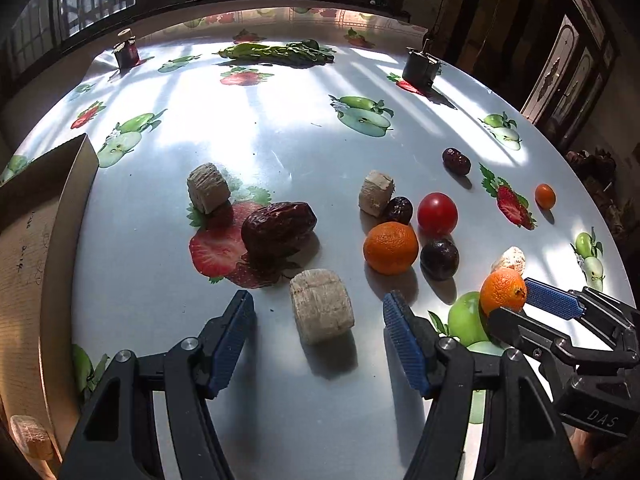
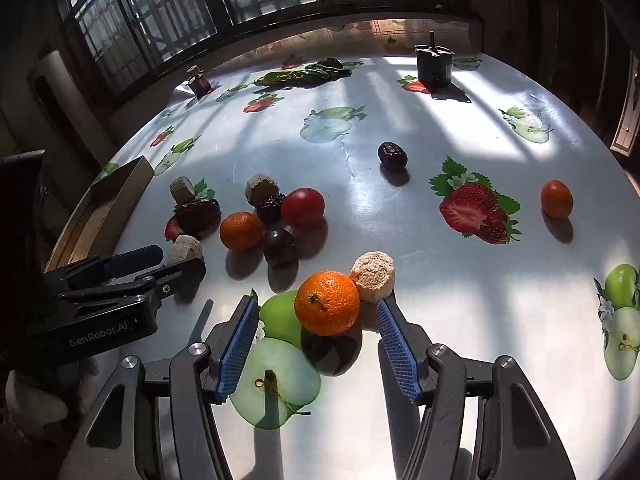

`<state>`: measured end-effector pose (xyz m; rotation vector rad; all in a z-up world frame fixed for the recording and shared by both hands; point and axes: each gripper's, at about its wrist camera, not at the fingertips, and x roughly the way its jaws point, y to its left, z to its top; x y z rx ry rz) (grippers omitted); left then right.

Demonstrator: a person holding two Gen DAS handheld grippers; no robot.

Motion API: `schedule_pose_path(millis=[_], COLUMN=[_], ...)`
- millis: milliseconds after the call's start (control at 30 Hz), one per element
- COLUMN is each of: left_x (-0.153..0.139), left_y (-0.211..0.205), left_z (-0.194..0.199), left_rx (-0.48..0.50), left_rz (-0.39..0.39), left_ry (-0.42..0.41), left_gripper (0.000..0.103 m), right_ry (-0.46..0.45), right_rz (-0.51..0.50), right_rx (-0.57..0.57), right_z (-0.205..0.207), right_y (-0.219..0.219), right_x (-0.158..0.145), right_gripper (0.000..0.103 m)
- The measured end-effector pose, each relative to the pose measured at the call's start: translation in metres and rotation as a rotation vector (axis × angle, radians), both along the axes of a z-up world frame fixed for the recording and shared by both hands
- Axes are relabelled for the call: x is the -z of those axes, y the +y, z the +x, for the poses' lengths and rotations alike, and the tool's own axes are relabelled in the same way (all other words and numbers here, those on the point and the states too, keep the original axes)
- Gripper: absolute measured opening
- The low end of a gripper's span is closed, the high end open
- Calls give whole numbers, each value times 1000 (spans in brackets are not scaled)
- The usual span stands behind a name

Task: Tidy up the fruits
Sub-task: 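Grasp a beige cake with the left tool while the right tool grasps an orange, then carry cake and orange into the cardboard box and open both tools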

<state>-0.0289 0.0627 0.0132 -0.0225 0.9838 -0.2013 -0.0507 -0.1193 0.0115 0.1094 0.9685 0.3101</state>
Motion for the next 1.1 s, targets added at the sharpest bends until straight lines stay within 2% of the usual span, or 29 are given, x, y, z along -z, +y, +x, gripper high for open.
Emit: schedule_pose_path(millis=[100, 267, 333, 367, 433, 667, 867, 1000, 1100], left_x=[1, 3, 3, 2, 1, -20, -48, -61, -59], left_y=[-3, -3, -1, 1, 4, 33, 95, 153, 200], left_z=[0, -2, -3, -3, -4, -32, -64, -78, -82], left_rx=[5, -15, -14, -14, -14, -37, -131, -245, -342], left_rz=[14, 72, 68, 55, 29, -61, -158, -80, -6], left_ry=[-20, -65, -73, -70, -58, -74, -104, -139, -123], left_gripper=[61, 32, 26, 26, 26, 26, 26, 26, 26], right_ry=[26, 43, 38, 31, 24, 14, -48, -60, -71], right_rz=[-5, -32, -56, -79, -93, -68, -51, -14, 9], right_rx=[1, -1, 5, 18, 34, 22, -63, -157, -248], right_z=[5, 10, 12, 12, 13, -1, -20, -24, -28], right_y=[1, 8, 12, 13, 13, 14, 46, 85, 123], right_x=[3, 5, 5, 5, 5, -6, -29, -40, -47], right_gripper=[57, 57, 53, 46, 38, 37, 37, 38, 38])
